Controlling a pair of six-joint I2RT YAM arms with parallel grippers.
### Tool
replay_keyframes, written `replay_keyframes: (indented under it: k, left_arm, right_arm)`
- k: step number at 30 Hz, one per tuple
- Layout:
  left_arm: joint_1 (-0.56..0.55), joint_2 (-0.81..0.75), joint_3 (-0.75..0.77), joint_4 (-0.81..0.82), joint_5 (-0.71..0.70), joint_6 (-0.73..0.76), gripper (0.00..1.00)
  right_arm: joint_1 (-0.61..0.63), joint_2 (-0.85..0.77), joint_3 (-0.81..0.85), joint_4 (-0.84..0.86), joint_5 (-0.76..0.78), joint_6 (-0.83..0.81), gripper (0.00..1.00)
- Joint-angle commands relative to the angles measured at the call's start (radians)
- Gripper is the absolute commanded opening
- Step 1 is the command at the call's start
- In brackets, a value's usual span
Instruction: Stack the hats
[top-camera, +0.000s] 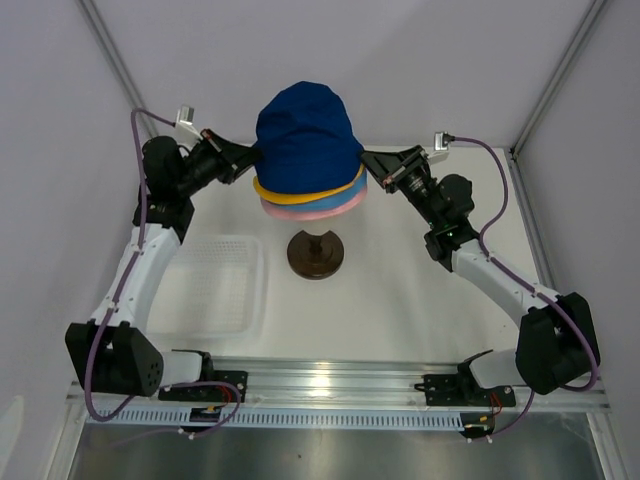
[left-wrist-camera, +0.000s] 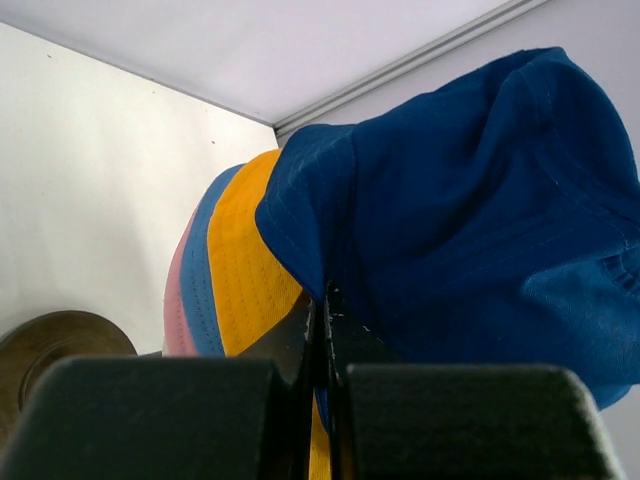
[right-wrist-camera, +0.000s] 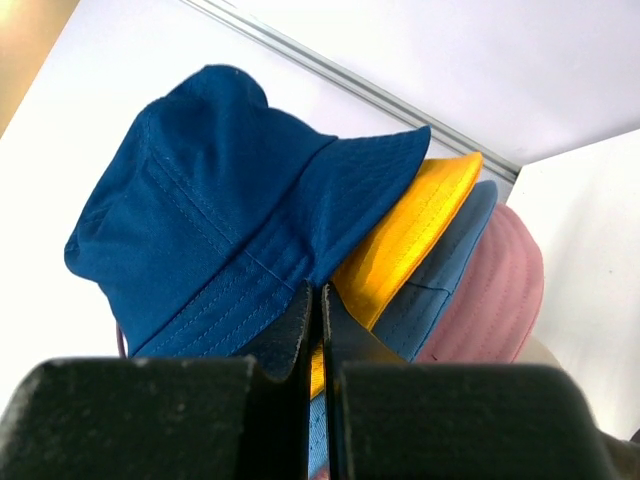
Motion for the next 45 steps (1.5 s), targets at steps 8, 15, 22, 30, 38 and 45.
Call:
replay_keyframes:
  k: [8, 15, 22, 30, 38, 45]
  left_arm:
    - [-0.078, -0.213, -0.307, -0.108, -0.23, 0.093, 0.01]
    - [-0.11, -0.359, -0.5, -0.074, -0.305, 0.021, 0.01]
    - [-0.19, -0.534, -0.583, -0.073, -0.44, -0.065, 0.01]
    - [-0.285, -0.502, -0.631, -0.044, -0.511, -0.132, 0.01]
    - [-0.336, -0.469, -0.637, -0.041, -0.546, -0.137, 0.01]
    - [-0.374, -0.594, -0.628, -0.071, -0.623, -0.161, 0.04]
  right_arm:
    - [-0.053, 0.116, 0.075, -0.153, -0.107, -0.123, 0.0]
    - [-0.084, 0.28, 0.299, -0.207, -0.256, -0.204, 0.0]
    - [-0.11, 0.494, 0.594, -0.239, -0.469, -0.197, 0.0]
    - [-0.109, 0.604, 0.706, -0.317, -0.512, -0.235, 0.0]
    - [-0.095, 0.646, 0.722, -0.337, -0.563, -0.263, 0.0]
    - [-0.141, 0.627, 0.841, -0.438, -0.572, -0.295, 0.41]
